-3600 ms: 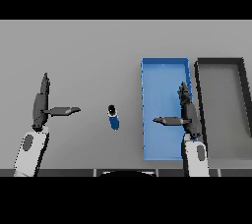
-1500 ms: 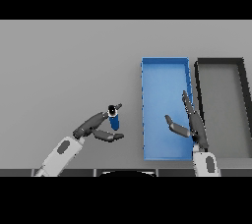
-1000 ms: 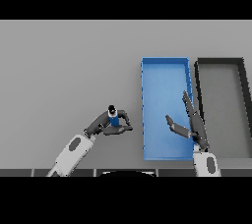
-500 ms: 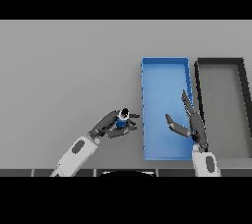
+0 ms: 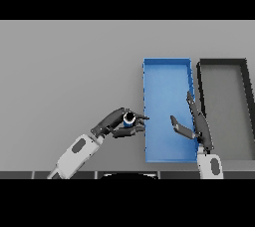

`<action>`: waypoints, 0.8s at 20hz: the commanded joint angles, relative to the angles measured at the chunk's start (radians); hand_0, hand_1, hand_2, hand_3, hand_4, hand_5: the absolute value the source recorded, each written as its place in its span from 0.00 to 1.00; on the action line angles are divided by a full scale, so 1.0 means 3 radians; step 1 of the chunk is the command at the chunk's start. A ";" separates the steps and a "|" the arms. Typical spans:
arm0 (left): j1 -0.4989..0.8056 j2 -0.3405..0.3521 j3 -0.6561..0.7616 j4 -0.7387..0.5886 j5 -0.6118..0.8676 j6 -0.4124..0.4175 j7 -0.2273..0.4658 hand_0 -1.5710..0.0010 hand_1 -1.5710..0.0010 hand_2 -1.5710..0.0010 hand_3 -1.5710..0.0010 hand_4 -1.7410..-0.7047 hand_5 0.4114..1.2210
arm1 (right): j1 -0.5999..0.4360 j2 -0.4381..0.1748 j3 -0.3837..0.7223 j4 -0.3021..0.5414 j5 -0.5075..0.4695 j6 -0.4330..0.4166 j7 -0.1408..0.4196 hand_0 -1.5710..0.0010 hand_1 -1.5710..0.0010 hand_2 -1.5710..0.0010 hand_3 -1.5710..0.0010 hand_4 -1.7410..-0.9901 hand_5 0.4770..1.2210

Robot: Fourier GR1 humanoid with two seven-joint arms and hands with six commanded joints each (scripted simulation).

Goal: Pick up the blue pipe and place it into the blue bin.

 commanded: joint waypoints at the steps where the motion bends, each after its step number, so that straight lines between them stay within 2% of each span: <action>1: -0.0004 -0.0004 -0.0017 -0.0043 -0.0018 0.0016 0.0033 0.01 0.00 0.00 0.08 0.01 1.00 | -0.0004 0.0014 0.0025 0.0020 0.0043 -0.0014 0.0021 1.00 1.00 1.00 1.00 0.73 0.21; 6: 0.0004 0.0025 -0.0027 -0.0057 0.0013 -0.0020 0.0068 0.00 0.00 0.00 0.08 0.01 1.00 | 0.0073 0.0042 0.0000 -0.0043 0.0000 -0.0045 0.0068 1.00 1.00 1.00 1.00 0.75 0.20; 8: -0.0019 0.0011 -0.0036 -0.0033 0.0018 -0.0017 0.0130 0.00 0.00 0.00 0.08 0.01 1.00 | 0.0141 0.0077 0.0045 -0.0084 0.0024 -0.0043 0.0030 1.00 1.00 1.00 1.00 0.74 0.20; 10: -0.0053 0.0003 -0.0027 -0.0020 -0.0008 0.0007 0.0131 0.00 0.00 0.00 0.08 0.01 1.00 | 0.0134 0.0070 0.0034 -0.0127 0.0015 -0.0057 0.0085 1.00 1.00 1.00 1.00 0.71 0.20; 12: -0.0022 0.0033 -0.0032 -0.0044 0.0004 -0.0001 0.0137 0.00 0.00 0.00 0.08 0.01 1.00 | 0.0128 0.0092 0.0041 -0.0118 -0.0006 -0.0048 0.0080 1.00 1.00 1.00 1.00 0.72 0.19; 14: -0.0008 0.0059 -0.0042 -0.0053 0.0000 -0.0017 0.0118 0.00 0.00 0.00 0.08 0.01 1.00 | 0.0129 0.0040 0.0011 -0.0261 -0.0186 0.0071 0.0028 1.00 1.00 1.00 1.00 0.73 0.18; 16: -0.0020 0.0023 -0.0057 -0.0052 0.0005 -0.0001 0.0137 0.00 0.00 0.00 0.08 0.01 1.00 | 0.0061 -0.0061 -0.0002 -0.0431 -0.0602 0.0371 0.0187 1.00 1.00 1.00 1.00 0.72 0.16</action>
